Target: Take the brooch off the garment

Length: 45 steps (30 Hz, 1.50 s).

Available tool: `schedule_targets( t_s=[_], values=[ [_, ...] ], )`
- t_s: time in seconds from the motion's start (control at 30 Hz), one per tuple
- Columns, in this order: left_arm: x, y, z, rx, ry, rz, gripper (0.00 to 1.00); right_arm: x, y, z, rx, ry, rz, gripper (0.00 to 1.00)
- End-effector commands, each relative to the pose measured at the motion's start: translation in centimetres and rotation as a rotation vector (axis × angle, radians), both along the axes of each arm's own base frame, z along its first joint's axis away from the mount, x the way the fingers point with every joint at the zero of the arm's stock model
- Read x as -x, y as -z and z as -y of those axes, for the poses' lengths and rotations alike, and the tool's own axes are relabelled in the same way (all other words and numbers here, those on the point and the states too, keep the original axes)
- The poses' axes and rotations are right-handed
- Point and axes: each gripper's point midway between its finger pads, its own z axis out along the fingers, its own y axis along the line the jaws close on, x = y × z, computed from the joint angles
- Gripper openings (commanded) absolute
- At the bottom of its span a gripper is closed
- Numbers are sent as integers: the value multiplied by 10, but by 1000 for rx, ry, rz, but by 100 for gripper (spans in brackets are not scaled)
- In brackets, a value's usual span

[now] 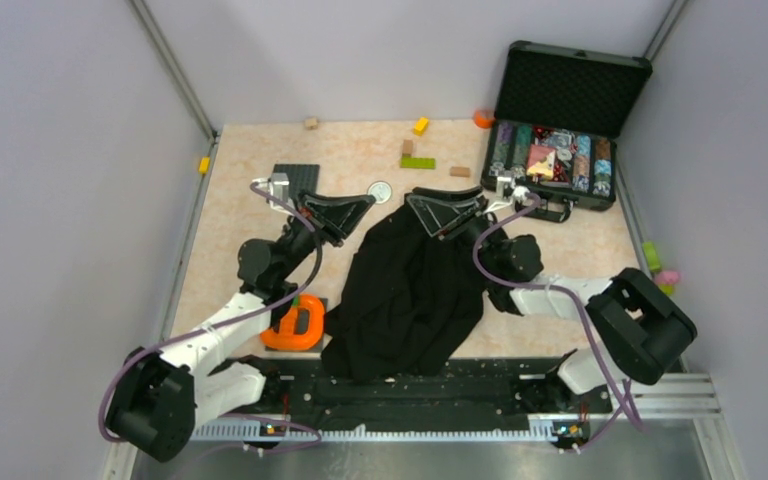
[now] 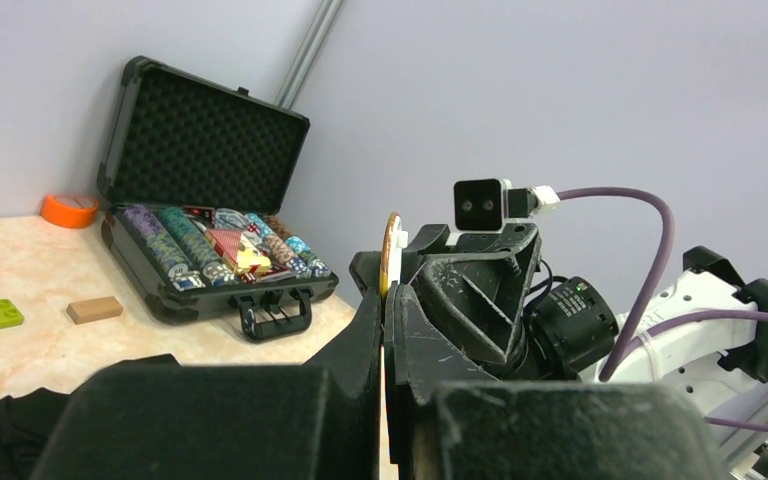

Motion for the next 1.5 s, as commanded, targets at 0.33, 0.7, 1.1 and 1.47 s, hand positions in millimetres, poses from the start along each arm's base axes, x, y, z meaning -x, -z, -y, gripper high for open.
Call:
schedule_targets(
  t_s=[0.33,0.7,1.1,1.47],
  values=[
    [2,-23,5,18,72,-2,0,14,-33,-28,375,-74,352,65],
    [6,-20,9,8,105,23,0,7,-38,-42,434,1,343,55],
    [10,-19,11,2,131,38,0,8,-44,-41,374,-11,318,32],
    [22,-17,18,-27,196,99,0,10,-52,-44,297,-57,256,18]
  ],
)
